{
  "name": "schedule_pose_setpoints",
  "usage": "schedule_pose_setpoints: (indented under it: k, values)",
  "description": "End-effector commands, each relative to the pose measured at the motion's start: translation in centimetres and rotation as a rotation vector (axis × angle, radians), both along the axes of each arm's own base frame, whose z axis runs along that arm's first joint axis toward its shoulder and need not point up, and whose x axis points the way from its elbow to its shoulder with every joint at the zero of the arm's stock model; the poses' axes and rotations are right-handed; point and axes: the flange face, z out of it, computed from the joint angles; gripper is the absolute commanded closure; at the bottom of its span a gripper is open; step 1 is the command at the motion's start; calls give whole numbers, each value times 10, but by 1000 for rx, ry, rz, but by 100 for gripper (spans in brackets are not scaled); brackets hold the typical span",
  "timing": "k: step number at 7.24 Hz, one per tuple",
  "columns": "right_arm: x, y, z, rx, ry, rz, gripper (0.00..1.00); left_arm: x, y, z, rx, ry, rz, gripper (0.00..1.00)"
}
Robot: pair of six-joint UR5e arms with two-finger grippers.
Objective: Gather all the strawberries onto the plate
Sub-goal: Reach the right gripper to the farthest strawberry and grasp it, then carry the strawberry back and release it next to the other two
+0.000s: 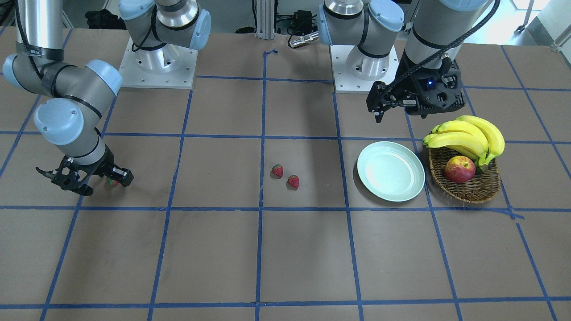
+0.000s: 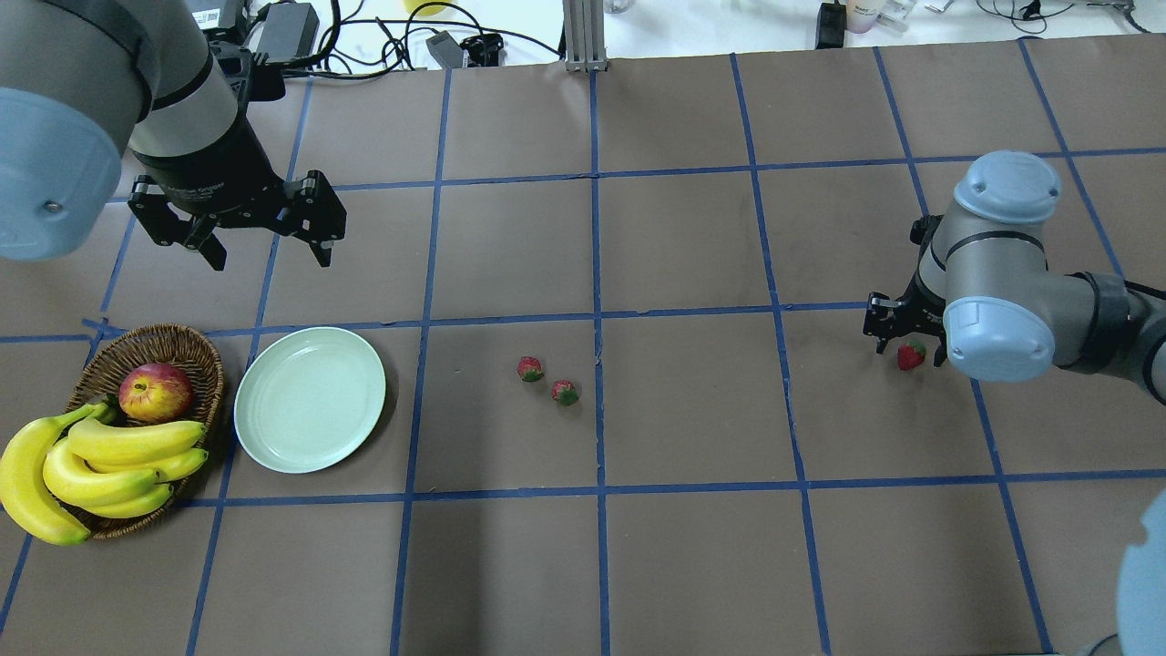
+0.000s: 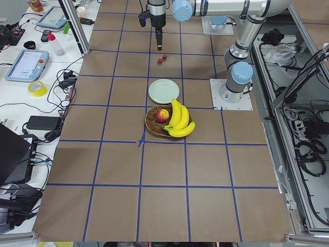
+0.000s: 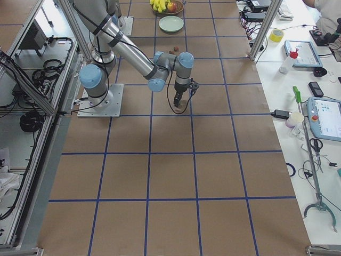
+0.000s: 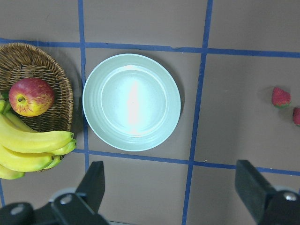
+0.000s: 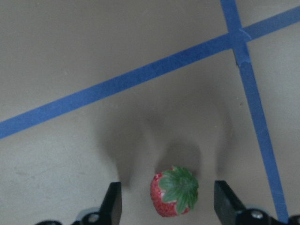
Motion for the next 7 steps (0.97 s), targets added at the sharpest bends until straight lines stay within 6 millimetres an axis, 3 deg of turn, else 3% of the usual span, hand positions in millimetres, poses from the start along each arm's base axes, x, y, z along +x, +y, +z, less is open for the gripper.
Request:
schedule_pose_setpoints:
  k: [1,2,3,5,6,7]
  values:
    - [0,1,-6,11,-7,3,64,1,0,1,-1,-1,-3,0]
    - [0,2,-6,16,-6,30,94,1,0,2,-3,-4,-3,0]
    - [-1,2,-5,16,-3,46,100,1,0,1,-1,-4,-3,0]
    - [1,-2,9,-12,2,55,100,1,0,2,-3,-6,-3,0]
    - [20,3,33,-38,-27,89,100,2,0,1,-3,-4,-3,0]
    - [74,-5,56,-90,-91,158,100,2,-1,5,-17,-5,0,0]
